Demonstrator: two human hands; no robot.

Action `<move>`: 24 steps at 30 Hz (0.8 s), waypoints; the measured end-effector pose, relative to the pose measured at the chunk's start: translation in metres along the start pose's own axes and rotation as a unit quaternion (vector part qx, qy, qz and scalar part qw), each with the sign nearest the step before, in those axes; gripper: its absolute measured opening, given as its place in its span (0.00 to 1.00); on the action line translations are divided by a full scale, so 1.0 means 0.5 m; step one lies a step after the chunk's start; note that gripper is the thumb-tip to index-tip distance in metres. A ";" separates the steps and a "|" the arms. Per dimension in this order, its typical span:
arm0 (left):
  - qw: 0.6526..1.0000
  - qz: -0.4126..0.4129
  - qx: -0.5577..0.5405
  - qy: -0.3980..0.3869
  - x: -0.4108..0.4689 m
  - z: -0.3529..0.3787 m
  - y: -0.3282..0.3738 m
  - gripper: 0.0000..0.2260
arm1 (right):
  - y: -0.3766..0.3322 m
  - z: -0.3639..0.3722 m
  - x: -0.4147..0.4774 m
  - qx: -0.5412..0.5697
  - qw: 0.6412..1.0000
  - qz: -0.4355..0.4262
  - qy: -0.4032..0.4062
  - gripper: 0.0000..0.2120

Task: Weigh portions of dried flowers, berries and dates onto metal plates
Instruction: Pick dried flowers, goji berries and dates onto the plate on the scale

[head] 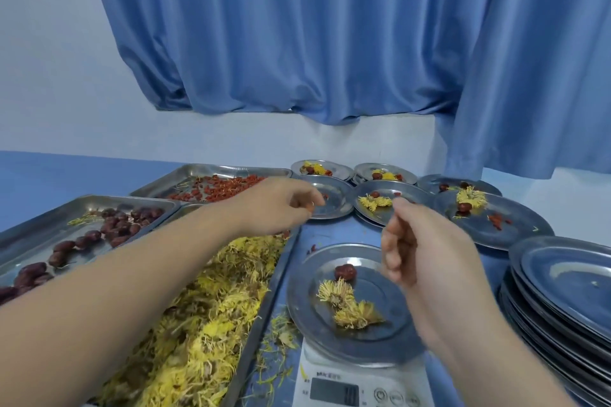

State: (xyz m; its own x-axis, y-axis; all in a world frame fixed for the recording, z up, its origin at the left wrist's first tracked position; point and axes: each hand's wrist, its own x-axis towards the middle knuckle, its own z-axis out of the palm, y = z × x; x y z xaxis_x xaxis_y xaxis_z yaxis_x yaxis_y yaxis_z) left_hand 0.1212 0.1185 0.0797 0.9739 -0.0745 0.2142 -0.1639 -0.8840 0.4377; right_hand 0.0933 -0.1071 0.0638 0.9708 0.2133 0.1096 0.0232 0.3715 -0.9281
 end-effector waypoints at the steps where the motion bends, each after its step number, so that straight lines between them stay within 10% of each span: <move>1: 1.000 -0.016 0.006 0.018 0.004 -0.016 -0.018 0.11 | -0.009 0.003 0.021 -0.037 0.999 -0.004 -0.018 0.13; 10: 0.975 -0.178 0.052 0.126 0.072 -0.119 -0.211 0.08 | 0.011 0.011 0.194 -0.218 0.972 -0.024 -0.081 0.08; 17: 0.951 -0.249 0.180 -0.020 0.175 -0.064 -0.325 0.13 | 0.049 -0.020 0.244 -0.303 0.947 -0.029 -0.102 0.10; 24: 0.947 -0.266 0.181 0.010 0.247 -0.023 -0.419 0.16 | 0.070 -0.029 0.259 -0.319 0.940 -0.035 -0.116 0.10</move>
State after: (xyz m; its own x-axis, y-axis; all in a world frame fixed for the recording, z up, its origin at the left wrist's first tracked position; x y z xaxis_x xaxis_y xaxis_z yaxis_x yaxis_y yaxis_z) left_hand 0.2738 0.2998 0.0248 0.8999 0.4312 0.0657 0.4169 -0.8946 0.1606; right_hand 0.2232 -0.0798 0.0403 0.8855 0.4268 0.1837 0.2944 -0.2096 -0.9324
